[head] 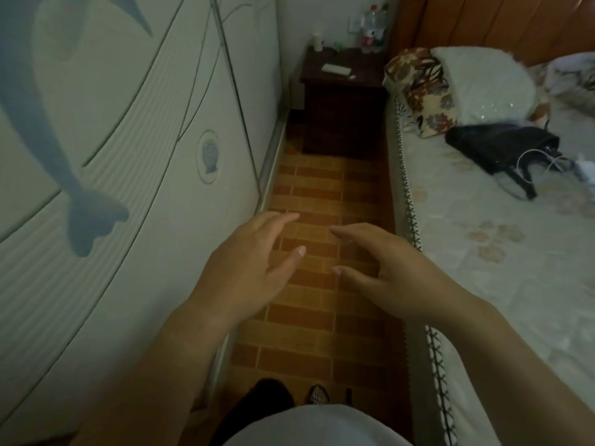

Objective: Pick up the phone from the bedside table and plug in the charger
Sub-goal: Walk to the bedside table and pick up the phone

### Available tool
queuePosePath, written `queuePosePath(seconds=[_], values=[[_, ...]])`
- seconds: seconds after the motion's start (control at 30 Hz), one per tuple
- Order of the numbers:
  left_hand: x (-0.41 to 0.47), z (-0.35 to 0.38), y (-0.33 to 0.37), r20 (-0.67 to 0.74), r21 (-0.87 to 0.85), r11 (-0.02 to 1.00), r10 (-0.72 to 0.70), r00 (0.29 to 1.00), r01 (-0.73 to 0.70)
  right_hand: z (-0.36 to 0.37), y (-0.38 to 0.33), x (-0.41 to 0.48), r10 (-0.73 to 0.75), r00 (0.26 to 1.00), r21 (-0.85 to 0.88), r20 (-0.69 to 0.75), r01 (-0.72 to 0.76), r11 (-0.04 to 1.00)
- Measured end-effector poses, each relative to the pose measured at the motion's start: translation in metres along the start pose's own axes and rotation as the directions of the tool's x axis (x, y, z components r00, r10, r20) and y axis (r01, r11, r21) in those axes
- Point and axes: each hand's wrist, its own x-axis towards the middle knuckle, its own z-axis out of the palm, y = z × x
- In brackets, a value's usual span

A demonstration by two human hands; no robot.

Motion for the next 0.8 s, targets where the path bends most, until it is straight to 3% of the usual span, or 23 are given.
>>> queuePosePath(seconds=[0.27,0.53,0.8], values=[[0.155,-0.018,-0.071,-0.016,-0.021,0.999,-0.025,1.0,0.025,-0.04,0.046,0.161,-0.038,0.999,-0.011,0.013,0.038,0.999],[0.355,-0.051,-0.12,-0.06,-0.084,0.992,0.086,0.994,-0.091,-0.103,0.083,0.327,-0.008,0.996,-0.005,-0.094,0.008,1.0],[0.522,-0.021,-0.13,0.104,-0.095,0.978,0.194,0.976,-0.184,-0.163,0.173,0.421,0.135,0.974,0.058,-0.18,-0.127,0.99]])
